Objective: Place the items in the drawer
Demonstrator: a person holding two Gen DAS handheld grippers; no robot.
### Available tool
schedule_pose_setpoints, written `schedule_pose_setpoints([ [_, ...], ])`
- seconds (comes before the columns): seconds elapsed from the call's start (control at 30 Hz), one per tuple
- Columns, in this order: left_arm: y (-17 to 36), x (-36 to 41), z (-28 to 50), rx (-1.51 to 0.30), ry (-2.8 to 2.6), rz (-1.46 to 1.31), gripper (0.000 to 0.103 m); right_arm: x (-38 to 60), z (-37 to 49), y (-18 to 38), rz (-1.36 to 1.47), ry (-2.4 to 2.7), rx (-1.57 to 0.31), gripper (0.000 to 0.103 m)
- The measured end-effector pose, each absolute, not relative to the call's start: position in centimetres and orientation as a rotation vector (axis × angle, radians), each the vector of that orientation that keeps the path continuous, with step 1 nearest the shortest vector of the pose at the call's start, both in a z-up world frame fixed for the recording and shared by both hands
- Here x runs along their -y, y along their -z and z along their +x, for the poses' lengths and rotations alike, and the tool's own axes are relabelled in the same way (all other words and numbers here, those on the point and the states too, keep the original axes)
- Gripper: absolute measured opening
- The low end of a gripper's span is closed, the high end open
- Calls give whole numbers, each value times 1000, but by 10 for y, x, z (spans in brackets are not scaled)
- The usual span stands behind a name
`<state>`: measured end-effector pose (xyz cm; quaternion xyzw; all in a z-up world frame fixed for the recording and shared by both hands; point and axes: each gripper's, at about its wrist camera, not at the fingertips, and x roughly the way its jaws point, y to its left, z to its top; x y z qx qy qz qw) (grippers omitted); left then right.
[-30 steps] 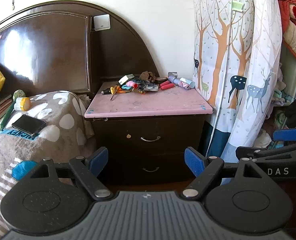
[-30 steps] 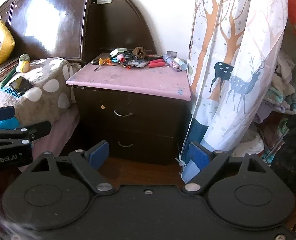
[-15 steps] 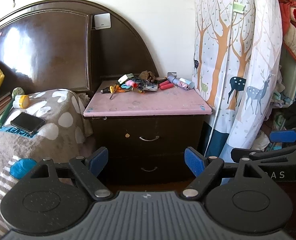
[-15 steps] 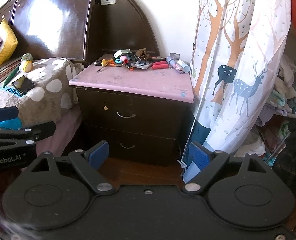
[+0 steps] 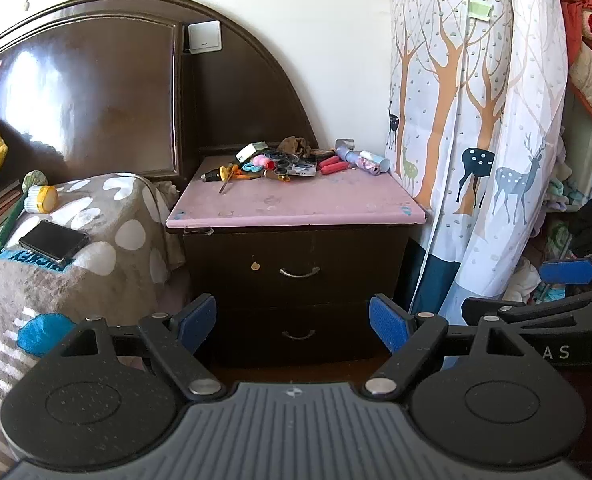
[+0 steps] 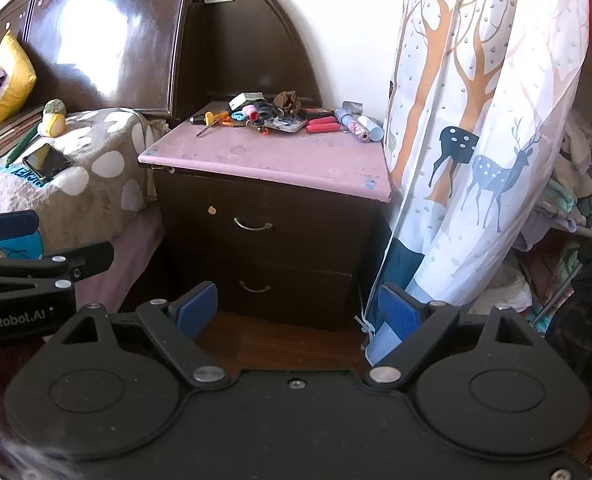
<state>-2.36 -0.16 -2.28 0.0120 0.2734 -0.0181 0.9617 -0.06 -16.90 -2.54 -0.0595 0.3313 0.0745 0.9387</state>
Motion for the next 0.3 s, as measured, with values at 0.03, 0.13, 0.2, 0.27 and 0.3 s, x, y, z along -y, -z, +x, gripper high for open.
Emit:
schedule_pose_setpoints([
  [0.03, 23, 1, -24, -554, 37, 24, 84, 169, -1, 26, -122, -152, -677, 89],
  [0.13, 24, 1, -23, -554, 37, 21, 84, 169, -1, 27, -123, -152, -679, 89],
  [0.2, 25, 0, -23, -553, 36, 19, 84, 170, -1, 27, -122, -153, -681, 89],
  [0.27, 25, 0, -23, -552, 36, 17, 84, 170, -1, 28, -124, -153, -683, 89],
  [0.3, 26, 0, -23, -551, 38, 16, 84, 170, -1, 29, -124, -154, -685, 89],
])
